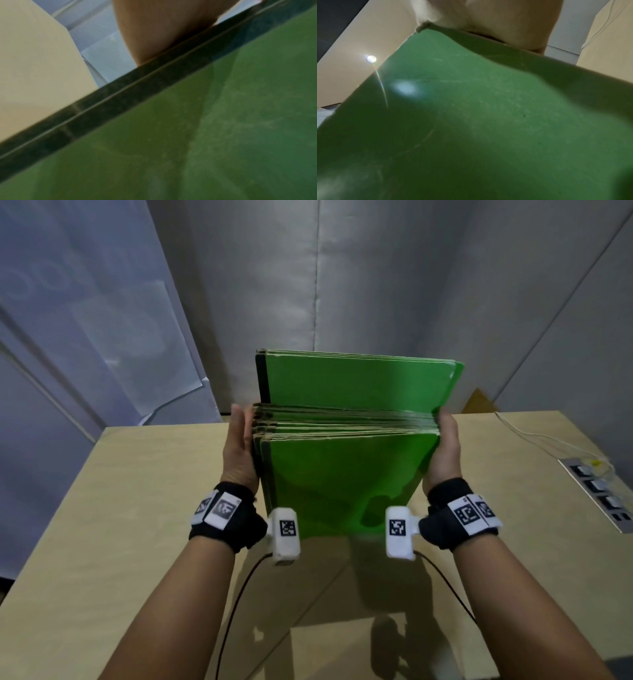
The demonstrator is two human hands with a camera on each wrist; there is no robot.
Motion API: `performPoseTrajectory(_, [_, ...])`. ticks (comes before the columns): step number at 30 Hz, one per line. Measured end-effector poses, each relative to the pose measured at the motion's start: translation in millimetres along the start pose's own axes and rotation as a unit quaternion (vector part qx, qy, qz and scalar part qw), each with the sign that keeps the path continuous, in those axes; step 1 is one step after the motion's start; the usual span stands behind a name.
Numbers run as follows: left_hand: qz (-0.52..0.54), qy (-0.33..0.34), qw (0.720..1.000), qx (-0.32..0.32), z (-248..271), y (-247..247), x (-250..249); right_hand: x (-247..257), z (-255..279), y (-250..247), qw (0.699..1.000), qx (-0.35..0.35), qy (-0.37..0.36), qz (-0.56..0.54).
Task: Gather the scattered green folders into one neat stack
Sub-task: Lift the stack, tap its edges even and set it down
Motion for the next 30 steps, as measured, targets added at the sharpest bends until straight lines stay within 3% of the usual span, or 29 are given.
performPoseTrajectory(9, [0.0, 0.001, 0.995, 0.095, 22, 6, 13, -7, 9, 0, 0.997, -0.05, 0.057, 0.021])
performPoseTrajectory(14, [-0.102, -0.017, 0.991, 0.08, 7, -8, 25, -12, 1, -2, 0.996, -0.074, 0.051, 0.012])
performPoseTrajectory(16, [-0.162, -0.024, 0.983, 0.08, 4, -12, 35, -10, 1, 0, 0.997, -0.072, 0.038, 0.006])
performPoseTrajectory(20, [-0.13, -0.031, 0.99, 0.051, 2, -8, 37, -30, 6, -6, 0.997, -0.064, 0.037, 0.007])
performPoseTrajectory(25, [-0.131, -0.038, 0.99, 0.043, -2, -14, 44, -28, 21, -4, 0.995, -0.006, -0.025, 0.092])
performPoseTrajectory(30, [-0.152, -0.06, 0.985, 0.054, 9, -17, 70, -57, 33, -4, 0.993, 0.029, 0.028, 0.112])
Point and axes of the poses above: each hand's wrist, its own z-axis away from the middle knuckle, its own y-axis out of the palm, x = y × z, the point moved 10 cm from there along -z, towards the middle knuckle, and after that the axes turned 3 degrees about -x, right-handed, at the moved point
